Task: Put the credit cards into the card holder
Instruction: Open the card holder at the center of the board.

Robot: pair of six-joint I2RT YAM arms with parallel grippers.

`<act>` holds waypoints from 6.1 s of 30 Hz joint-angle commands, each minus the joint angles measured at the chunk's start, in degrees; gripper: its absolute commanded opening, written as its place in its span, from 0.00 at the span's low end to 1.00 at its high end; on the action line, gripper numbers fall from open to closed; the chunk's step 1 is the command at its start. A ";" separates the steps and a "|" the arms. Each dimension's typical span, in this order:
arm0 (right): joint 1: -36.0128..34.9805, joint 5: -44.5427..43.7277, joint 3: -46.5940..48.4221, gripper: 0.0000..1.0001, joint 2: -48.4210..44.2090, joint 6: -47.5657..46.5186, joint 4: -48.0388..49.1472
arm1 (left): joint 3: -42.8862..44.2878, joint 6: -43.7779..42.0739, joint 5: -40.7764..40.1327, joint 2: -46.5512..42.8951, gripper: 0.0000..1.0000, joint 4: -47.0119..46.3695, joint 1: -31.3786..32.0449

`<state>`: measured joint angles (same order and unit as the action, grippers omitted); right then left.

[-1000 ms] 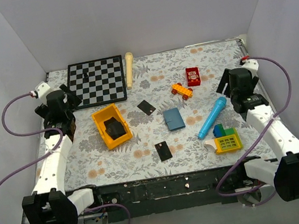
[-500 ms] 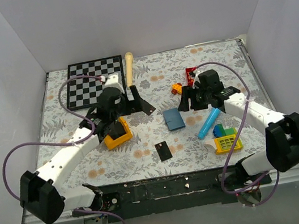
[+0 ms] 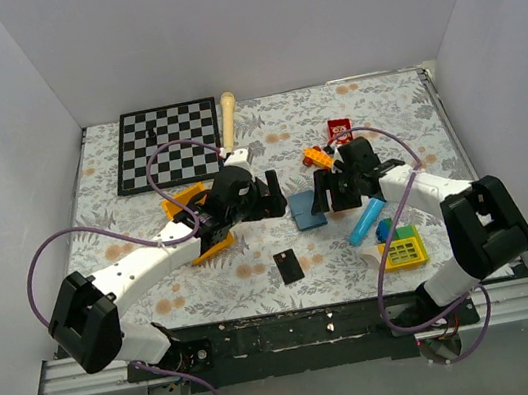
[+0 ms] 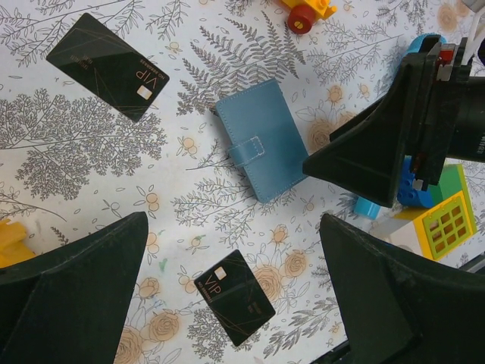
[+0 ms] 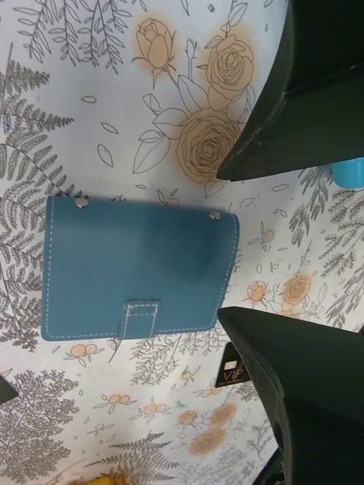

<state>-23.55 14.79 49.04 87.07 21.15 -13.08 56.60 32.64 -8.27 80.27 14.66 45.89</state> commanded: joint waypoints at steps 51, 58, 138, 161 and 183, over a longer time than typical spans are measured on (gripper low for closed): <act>-4.39 0.01 -1.92 0.01 -25.00 -3.47 -6.34 | -1.15 16.12 28.04 -5.22 0.95 -11.14 -9.50; -14.13 -20.02 -3.07 0.01 -33.09 -6.56 -7.49 | 5.18 26.06 33.67 0.32 0.87 -5.26 -8.45; -23.82 -4.35 1.32 0.81 -44.54 -5.76 -9.07 | 3.43 -12.16 58.87 -8.99 0.00 -1.91 -8.18; -23.21 6.21 -3.25 0.49 -42.60 -5.50 -2.30 | 5.80 -9.18 71.46 -8.64 0.00 -9.64 -8.71; -18.73 2.08 -7.64 0.01 -44.71 13.12 12.46 | -16.08 18.94 49.76 -17.96 0.88 -44.88 -13.99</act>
<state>-43.03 14.11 41.69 40.73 29.30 -9.28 42.06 45.98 43.53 64.10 -21.04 31.70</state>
